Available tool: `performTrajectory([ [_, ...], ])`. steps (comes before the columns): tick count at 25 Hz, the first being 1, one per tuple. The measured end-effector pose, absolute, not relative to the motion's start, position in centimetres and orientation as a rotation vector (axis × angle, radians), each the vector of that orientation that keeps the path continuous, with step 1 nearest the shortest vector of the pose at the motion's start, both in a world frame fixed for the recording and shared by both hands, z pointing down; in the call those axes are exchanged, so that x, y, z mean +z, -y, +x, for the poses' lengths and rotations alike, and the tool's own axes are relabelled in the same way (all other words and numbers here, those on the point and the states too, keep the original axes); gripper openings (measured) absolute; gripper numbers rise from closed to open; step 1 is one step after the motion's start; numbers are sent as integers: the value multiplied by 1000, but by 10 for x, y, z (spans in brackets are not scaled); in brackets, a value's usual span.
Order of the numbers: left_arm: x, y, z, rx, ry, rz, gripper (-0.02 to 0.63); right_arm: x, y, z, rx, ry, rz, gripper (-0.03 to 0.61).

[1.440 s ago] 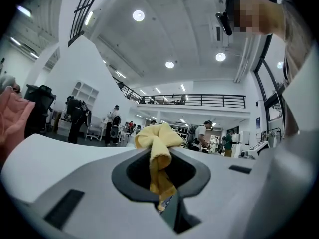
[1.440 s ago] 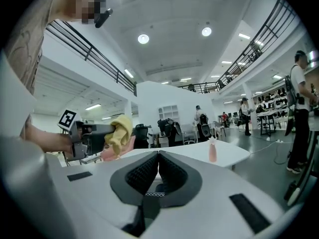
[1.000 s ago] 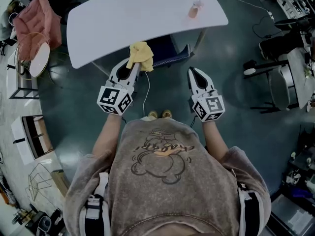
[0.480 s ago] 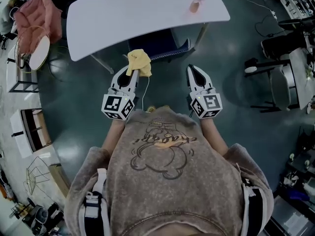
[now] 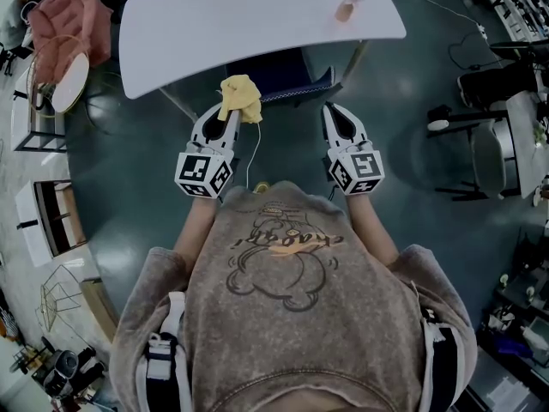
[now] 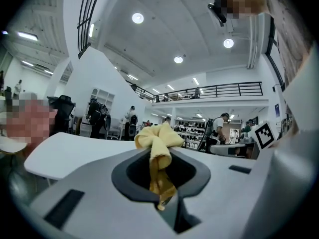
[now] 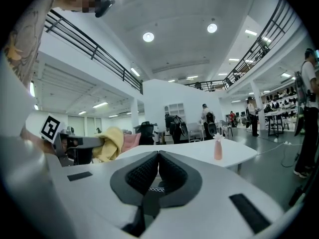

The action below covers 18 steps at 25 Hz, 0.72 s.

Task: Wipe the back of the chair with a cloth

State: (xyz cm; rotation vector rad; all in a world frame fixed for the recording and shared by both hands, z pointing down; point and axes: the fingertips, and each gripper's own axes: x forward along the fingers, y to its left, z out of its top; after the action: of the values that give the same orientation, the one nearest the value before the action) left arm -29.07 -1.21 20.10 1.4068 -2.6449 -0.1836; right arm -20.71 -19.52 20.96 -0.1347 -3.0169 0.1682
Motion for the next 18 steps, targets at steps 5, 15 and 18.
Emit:
performTrajectory([
  [5,200,9,-294,-188,2646,1389,59,211,191,-209,170,3006,-164,26],
  [15,196,8,-291,-196,2636,1386,58,210,193,-206,153,3001,-165,26],
  [18,193,8,-290,-209,2636,1381,59,209,192,-205,151,3000,-171,26],
])
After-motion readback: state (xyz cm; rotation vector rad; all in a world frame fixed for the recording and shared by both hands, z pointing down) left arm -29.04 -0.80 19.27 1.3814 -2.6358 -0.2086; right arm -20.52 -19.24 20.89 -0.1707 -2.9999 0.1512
